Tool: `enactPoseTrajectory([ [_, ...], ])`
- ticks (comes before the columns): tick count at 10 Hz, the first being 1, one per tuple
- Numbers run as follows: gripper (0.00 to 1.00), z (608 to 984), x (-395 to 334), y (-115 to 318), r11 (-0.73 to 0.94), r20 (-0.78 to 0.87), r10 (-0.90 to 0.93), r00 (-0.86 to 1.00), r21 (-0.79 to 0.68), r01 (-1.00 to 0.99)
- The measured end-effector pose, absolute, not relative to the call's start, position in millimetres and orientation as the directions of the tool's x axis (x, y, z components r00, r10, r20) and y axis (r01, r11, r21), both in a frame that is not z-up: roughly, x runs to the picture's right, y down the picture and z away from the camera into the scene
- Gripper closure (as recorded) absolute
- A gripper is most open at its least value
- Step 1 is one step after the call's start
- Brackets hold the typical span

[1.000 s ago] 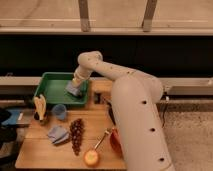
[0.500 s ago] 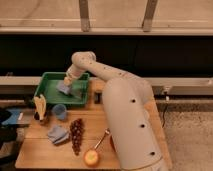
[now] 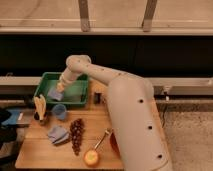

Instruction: Wipe tray with sponge

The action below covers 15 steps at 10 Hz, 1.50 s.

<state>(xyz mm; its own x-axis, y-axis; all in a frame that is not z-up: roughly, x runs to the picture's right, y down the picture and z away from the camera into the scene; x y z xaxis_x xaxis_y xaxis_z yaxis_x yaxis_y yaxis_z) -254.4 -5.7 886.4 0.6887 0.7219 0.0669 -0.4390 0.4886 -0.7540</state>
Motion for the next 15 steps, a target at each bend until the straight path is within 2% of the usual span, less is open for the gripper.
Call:
enactPoseTrajectory([
  [4, 1.0, 860.1, -193.3, 17.3, 0.454, -0.021, 0.732, 0.681, -0.73, -0.511],
  [7, 1.0, 854.7, -162.0, 13.9, 0.455, -0.047, 0.754, 0.656, -0.683, -0.572],
  [10, 1.0, 872.8, -165.1, -7.6, 0.471, -0.033, 0.768, 0.64, -0.649, -0.598],
  [15, 1.0, 938.3, -208.2, -53.9, 0.467, 0.003, 0.798, 0.603, -0.636, -0.615],
])
